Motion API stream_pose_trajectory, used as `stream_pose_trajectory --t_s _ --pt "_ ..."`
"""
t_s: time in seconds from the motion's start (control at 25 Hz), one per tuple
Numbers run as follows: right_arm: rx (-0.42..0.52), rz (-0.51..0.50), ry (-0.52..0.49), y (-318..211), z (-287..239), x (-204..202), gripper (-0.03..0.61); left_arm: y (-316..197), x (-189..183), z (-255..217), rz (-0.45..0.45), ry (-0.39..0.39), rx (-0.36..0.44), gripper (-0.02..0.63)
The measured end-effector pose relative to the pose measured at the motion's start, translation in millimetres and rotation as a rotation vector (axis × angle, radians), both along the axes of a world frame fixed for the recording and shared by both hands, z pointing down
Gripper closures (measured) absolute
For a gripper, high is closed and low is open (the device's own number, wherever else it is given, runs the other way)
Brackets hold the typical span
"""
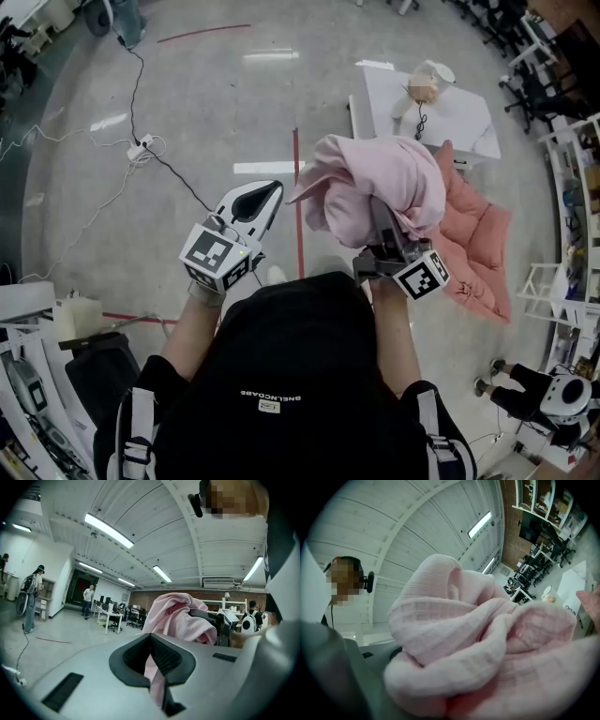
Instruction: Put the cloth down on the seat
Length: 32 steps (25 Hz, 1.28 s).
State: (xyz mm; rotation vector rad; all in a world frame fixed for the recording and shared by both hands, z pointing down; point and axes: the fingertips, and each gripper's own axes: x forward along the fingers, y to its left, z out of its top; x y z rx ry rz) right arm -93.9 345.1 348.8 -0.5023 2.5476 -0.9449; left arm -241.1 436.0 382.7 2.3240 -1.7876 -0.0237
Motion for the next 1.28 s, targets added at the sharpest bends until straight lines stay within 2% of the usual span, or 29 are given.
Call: stream_pose_trajectory --t_s 0.32,0.64,0.92,1.08,1.28 --pt "0.013 0.021 0.039 3.6 8.8 -14.5 0.267 3.3 -13.4 9.9 0.019 0.017 -0.002 0.598" --pt "-0.015 0.029 0.032 -27.0 20.9 -22.6 0.267 -21.2 -20.3 24.7 0.02 0.024 -0.024 0.598" --pt "-0.03 0.002 0.034 -81.5 28.9 -32.6 0.267 -77.9 -27.3 30.9 0.015 0.01 -0.051 0.598" --pt "-0.035 -0.012 0.038 -126.6 27.7 -34.5 0.267 -129.5 -27.4 22.6 0.006 0.012 -0.032 0.598" --pt "-0.03 -0.028 0.036 -189.1 18.9 -30.7 0.267 -200.6 -22.6 10.4 0.005 0.003 -0.047 0.598"
